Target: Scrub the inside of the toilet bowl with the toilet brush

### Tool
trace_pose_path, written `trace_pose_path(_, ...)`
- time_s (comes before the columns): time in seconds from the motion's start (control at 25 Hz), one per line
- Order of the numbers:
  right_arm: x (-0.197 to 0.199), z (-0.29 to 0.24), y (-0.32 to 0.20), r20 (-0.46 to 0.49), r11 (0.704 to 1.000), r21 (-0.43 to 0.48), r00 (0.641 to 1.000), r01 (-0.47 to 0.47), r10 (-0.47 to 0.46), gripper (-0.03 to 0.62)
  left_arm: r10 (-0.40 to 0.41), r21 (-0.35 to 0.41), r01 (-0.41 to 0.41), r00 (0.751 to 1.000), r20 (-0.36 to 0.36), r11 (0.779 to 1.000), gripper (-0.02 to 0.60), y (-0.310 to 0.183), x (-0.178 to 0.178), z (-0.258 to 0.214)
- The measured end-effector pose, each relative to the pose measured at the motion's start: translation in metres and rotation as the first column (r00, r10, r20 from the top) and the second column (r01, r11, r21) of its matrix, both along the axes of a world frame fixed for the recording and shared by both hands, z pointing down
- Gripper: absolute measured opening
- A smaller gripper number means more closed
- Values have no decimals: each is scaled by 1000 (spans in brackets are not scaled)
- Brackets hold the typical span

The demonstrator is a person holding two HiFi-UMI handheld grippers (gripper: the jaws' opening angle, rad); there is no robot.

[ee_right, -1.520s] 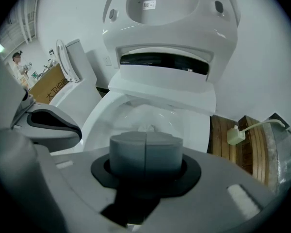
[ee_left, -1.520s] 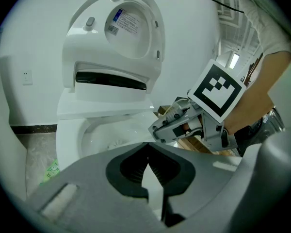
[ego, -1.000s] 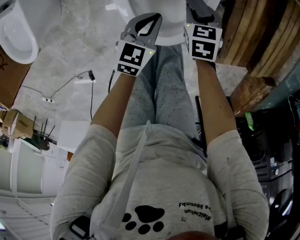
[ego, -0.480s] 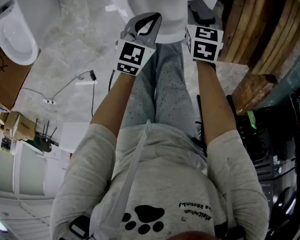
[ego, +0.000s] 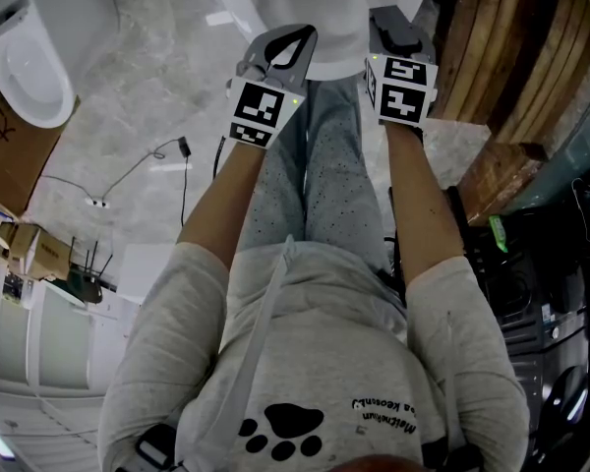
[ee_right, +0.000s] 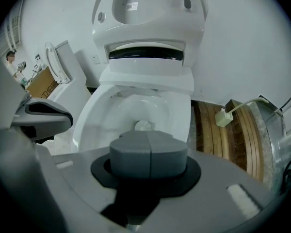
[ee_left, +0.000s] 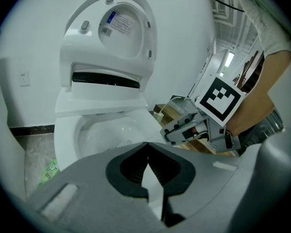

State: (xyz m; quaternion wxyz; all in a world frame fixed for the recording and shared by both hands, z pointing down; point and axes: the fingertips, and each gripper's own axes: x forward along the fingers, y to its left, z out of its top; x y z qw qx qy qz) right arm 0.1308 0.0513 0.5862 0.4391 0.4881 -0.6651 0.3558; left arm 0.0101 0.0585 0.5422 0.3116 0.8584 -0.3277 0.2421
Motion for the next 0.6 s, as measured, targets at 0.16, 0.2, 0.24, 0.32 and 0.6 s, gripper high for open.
trace_pose_path(0.16,0,1,14,2,1000,-13,1000,-6,6,150,3,1,-3,1000,1,1000,-2,8,0,-1)
trace_pose_path(0.2,0,2,18,2,1000,-16,1000,-5,5,150,4,2,-4,1000,2,1000,-2,9,-1,-1)
trace_pose_path(0.24,0,2,21,2,1000,-18,1000,-4,4,150,5,2,-5,1000,3,1000,-2,11,-1,-1)
trace_pose_path(0.32,-2,2,27,3,1000,-23,1000,-4,5,150,7,2,-7,1000,5,1000,-2,14,-1,-1)
trace_pose_path(0.6,-13,4,41,8,999,-37,1000,-12,12,150,7,0,-7,1000,5,1000,-2,23,-7,-2)
